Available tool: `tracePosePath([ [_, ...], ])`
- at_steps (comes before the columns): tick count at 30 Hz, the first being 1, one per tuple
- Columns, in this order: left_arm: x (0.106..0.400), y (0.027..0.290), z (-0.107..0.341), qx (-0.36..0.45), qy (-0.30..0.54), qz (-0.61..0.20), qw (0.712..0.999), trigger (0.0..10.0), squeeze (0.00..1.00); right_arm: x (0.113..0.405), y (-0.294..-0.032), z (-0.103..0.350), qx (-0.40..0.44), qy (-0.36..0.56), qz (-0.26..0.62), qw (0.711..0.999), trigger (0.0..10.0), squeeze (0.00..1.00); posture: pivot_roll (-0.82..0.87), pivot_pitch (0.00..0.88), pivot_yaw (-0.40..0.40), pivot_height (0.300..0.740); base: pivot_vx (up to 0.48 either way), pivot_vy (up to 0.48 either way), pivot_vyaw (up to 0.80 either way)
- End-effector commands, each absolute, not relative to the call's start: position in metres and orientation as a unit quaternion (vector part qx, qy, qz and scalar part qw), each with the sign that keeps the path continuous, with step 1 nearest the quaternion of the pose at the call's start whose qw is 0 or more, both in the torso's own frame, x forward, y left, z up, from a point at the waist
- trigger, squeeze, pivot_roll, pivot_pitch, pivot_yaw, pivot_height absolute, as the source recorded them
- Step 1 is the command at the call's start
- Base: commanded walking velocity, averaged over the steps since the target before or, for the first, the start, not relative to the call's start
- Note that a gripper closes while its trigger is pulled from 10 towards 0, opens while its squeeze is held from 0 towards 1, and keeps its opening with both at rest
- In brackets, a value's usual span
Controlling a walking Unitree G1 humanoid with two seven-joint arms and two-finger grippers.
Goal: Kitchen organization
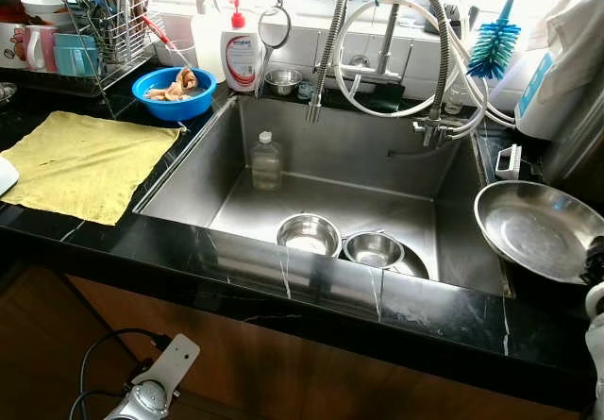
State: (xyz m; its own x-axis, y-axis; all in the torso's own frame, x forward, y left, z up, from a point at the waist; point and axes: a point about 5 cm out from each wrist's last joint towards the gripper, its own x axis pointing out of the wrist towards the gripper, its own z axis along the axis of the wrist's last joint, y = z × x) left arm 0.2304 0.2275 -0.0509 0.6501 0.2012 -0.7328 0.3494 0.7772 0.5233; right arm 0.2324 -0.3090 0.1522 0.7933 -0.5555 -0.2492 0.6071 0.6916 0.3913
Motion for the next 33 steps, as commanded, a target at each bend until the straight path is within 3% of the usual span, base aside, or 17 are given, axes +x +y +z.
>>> tracePosePath([
  [1, 0.2316, 0.2262, -0.0504, 0.329, 0.413, -0.041, 0.848, 10.0, 0.0, 0.2352, -0.3073, 0.1511, 0.251, 0.059, -0.313, 0.914, 10.0, 0.0, -0.03, 0.0, -0.029, 0.74, 0.0, 0.0, 0.0],
  [11, 0.2328, 0.2275, -0.0493, 0.328, 0.413, -0.039, 0.849, 10.0, 0.0, 0.2363, -0.3076, 0.1508, 0.269, 0.057, -0.315, 0.908, 10.0, 0.0, -0.03, 0.0, -0.028, 0.74, 0.0, 0.0, 0.0],
  [13, 0.2333, 0.2277, -0.049, 0.328, 0.412, -0.039, 0.849, 10.0, 0.0, 0.2368, -0.3063, 0.1504, 0.27, 0.059, -0.311, 0.91, 2.0, 0.0, -0.03, 0.0, -0.029, 0.74, 0.0, 0.0, 0.0],
  [14, 0.2333, 0.2277, -0.049, 0.328, 0.412, -0.039, 0.849, 10.0, 0.0, 0.2368, -0.3063, 0.1504, 0.27, 0.059, -0.311, 0.91, 2.0, 0.0, -0.03, 0.0, -0.029, 0.74, 0.0, 0.0, 0.0],
  [15, 0.2333, 0.2276, -0.049, 0.328, 0.412, -0.039, 0.849, 10.0, 0.0, 0.2372, -0.3055, 0.1504, 0.271, 0.059, -0.311, 0.909, 0.0, 0.0, -0.03, 0.0, -0.03, 0.74, 0.0, 0.0, 0.0],
  [33, 0.2314, 0.2272, -0.0504, 0.326, 0.415, -0.041, 0.848, 10.0, 0.0, 0.2427, -0.2988, 0.1511, 0.278, 0.062, -0.286, 0.915, 0.0, 0.0, -0.03, 0.0, -0.03, 0.74, 0.0, 0.0, 0.0],
])
